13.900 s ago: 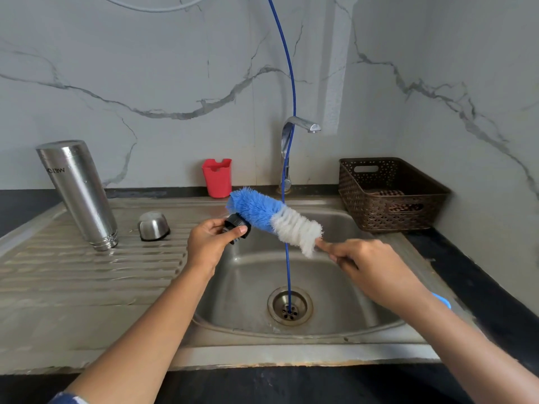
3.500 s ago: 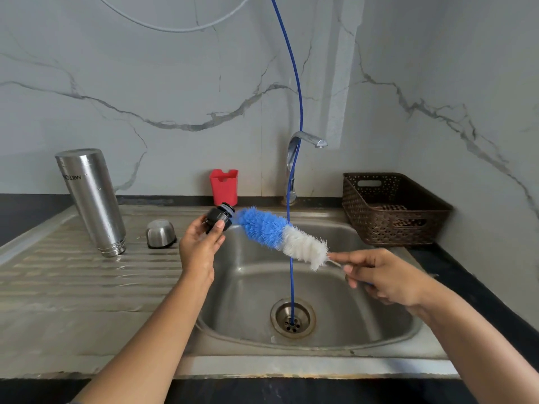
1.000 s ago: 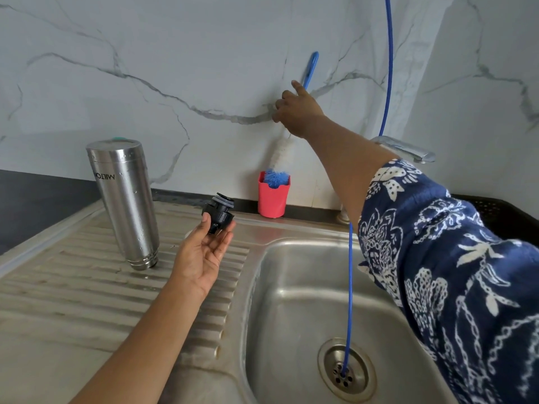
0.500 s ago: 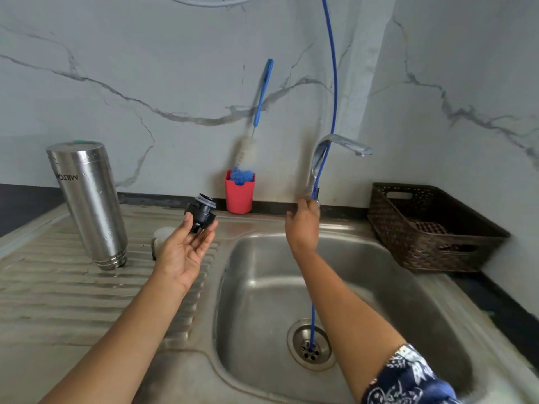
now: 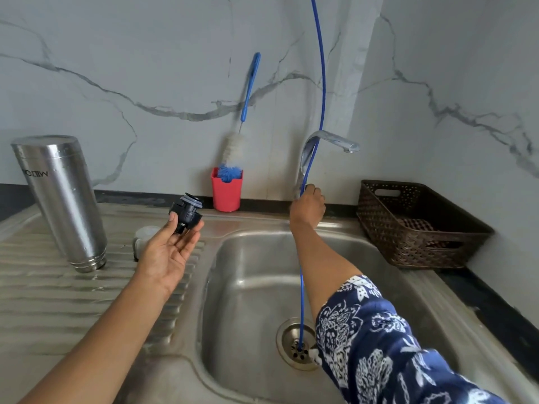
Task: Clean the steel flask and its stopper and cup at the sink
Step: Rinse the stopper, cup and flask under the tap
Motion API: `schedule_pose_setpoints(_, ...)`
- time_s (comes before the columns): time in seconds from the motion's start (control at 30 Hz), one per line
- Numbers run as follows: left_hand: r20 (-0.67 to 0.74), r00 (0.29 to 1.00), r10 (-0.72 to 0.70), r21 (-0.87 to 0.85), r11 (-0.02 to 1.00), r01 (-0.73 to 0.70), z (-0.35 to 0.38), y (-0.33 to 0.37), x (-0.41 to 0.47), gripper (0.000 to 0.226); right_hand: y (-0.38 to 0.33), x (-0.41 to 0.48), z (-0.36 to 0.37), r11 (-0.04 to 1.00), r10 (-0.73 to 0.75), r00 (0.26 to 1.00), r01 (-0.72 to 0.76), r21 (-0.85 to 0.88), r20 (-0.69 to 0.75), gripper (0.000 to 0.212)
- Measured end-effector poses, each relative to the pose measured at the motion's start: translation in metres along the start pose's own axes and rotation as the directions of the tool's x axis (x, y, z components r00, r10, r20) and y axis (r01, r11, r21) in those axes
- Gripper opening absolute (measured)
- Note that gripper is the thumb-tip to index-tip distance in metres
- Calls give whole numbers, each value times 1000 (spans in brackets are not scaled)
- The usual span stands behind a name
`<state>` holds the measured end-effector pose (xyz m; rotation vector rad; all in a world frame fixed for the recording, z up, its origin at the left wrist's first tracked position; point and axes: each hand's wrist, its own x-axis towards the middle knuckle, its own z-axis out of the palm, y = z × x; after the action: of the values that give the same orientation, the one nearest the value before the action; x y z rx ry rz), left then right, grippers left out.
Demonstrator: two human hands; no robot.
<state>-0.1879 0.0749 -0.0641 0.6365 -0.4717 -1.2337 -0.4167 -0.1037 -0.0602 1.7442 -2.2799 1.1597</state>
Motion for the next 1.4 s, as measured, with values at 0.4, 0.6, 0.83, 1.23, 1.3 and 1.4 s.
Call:
schedule_pose_setpoints(0.4,-6,1000,-7,0,1000,7,3,-3,1,24,3,-16,19,930,-244,963,199,-309,-113,34)
schedule_pose_setpoints(0.6,18,999,-29,15,999,28,9,-4,-7,21,-13,-17,1,834,-214,968,252,-491,133,44)
schedule_pose_setpoints(0.83,17,994,-112,78,991,110,18,-8,-19,20,-29,-50,-47,980,-154,921,187,-61,357,44)
schedule_pose_setpoints(1.23,88,897,-434,452,819,353,67,-46,-44,24,37,-96,-126,678,-583,523,-108,727,621,67)
schedule_pose_setpoints(1.3,85,889,-449,490,796,355,79,-58,-45,25,46,-93,-130,687,-566,547,-101,720,617,64)
schedule_pose_setpoints(1.4,93,865,-494,505,772,386,92,-74,-47,35,63,-87,-129,664,-526,599,-153,732,603,58)
